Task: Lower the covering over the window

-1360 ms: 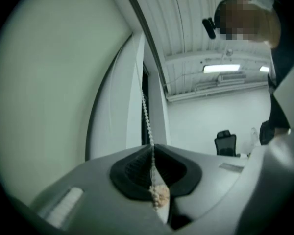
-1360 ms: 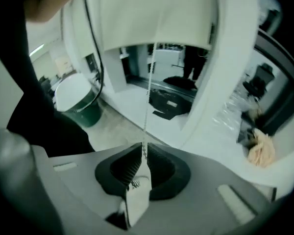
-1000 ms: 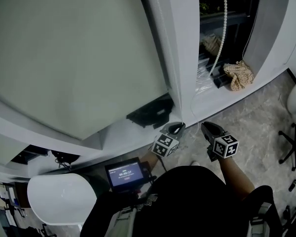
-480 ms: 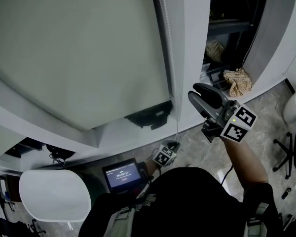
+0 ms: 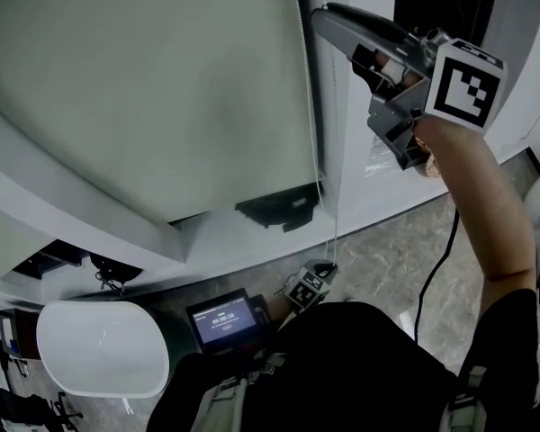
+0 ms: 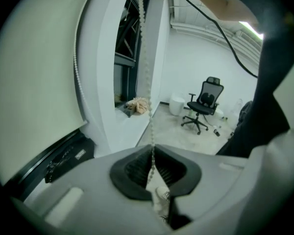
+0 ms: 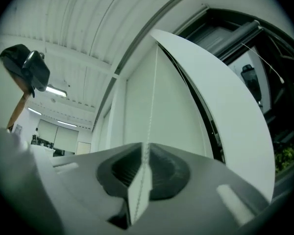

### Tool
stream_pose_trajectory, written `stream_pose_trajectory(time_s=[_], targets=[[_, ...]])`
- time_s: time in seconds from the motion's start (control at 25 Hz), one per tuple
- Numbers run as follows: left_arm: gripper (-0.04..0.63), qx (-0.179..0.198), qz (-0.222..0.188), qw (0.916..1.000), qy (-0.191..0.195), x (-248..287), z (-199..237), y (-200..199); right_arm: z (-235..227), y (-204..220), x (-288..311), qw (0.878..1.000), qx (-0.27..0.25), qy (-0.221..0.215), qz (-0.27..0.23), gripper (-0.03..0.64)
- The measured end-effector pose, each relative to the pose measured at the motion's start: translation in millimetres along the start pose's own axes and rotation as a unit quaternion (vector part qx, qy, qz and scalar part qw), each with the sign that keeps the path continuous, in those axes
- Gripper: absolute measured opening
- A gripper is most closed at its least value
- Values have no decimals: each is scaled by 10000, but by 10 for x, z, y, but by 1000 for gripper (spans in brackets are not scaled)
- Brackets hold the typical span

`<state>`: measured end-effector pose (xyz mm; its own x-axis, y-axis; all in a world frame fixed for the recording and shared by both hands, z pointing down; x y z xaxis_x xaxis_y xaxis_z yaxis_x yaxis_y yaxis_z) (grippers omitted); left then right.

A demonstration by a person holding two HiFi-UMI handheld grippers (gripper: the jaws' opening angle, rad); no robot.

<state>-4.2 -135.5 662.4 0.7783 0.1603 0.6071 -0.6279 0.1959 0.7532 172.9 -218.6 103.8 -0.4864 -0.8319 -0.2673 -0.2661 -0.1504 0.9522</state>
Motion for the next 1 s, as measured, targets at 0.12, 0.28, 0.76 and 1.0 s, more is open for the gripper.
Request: stream_pose_trajectory(time_s=[0.12,0.28,0.76,1.0], targets=[[14,-61,-33,10000,-45,3,-39,45,145,-64,-53,9971,-736,195,-76,6],[15,-73,-278,9989,-364,-190,5,31,203,-89,-221,9627,-2526,896,-362,3],[18,-1620,-2910,9302,-1546,-1493,-96,44,-217,1380,-548,9345,-3198,1113,1100,3],[131,-746,-2852,9445,-1447,-1647,-109,119,-271,2511,-809,9417,-2377,1251,2028,3]])
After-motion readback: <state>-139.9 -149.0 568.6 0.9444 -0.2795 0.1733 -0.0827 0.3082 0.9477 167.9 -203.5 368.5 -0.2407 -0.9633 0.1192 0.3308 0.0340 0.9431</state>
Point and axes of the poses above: the fingertips, and each gripper's own axes: x forward along the fingers, z to its left, y out of its underside, the point moved 10 cm from there along -x, backward along the fingers, and after that the axes turned 11 degrees about y, right-handed, at the moved point
